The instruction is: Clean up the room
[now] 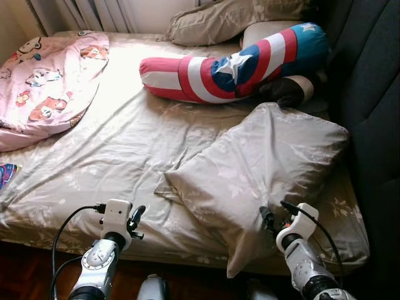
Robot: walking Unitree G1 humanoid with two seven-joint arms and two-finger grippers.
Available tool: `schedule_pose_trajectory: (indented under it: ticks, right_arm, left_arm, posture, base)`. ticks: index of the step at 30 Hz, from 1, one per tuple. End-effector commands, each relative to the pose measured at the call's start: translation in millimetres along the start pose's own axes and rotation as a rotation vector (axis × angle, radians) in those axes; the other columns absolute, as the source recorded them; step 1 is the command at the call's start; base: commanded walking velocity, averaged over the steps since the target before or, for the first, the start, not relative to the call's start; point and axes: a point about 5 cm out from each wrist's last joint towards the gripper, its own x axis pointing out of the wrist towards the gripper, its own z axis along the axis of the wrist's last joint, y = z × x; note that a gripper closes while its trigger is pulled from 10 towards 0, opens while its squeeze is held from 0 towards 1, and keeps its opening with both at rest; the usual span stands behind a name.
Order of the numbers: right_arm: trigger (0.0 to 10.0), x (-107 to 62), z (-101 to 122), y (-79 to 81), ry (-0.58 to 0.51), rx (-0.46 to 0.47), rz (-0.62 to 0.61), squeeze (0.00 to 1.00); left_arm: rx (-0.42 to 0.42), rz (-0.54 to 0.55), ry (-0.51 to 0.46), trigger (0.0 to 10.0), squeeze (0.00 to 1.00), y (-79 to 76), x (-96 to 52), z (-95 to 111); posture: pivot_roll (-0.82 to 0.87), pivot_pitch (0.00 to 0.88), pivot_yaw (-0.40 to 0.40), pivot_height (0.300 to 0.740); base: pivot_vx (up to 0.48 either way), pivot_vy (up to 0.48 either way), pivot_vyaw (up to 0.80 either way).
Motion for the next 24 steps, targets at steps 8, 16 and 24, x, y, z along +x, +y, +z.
schedule_pose_trajectory:
  ticks: [8,16,24]
  right_arm:
    - [10.0,-0.2,-23,10.1,0.131,-0.017,0.008,0.0]
    - [10.0,3.2,-22,19.5,0.126,0.032,0.004,0.0]
    - [10.0,4.0,-30,35.4,0.162,-0.028,0.101,0.0]
  left_arm:
    - [0.034,-0.007,0.013,10.0,0.0,10.4,-8.6,-4]
    - [0.071,-0.025,-0.009,10.0,0.0,19.7,-15.7,0]
    - [0.104,-0.049,-0.039,10.0,0.0,26.7,-23.8,8]
  posture:
    - [0.03,0.213,0.05,0.653]
    - [0.07,0.25,0.091,0.653]
    - [0.11,0.287,0.136,0.653]
  base:
    - [0.0,0.0,0.0]
    - [0.0,0.0,0.0]
    - [0.0,0.0,0.0]
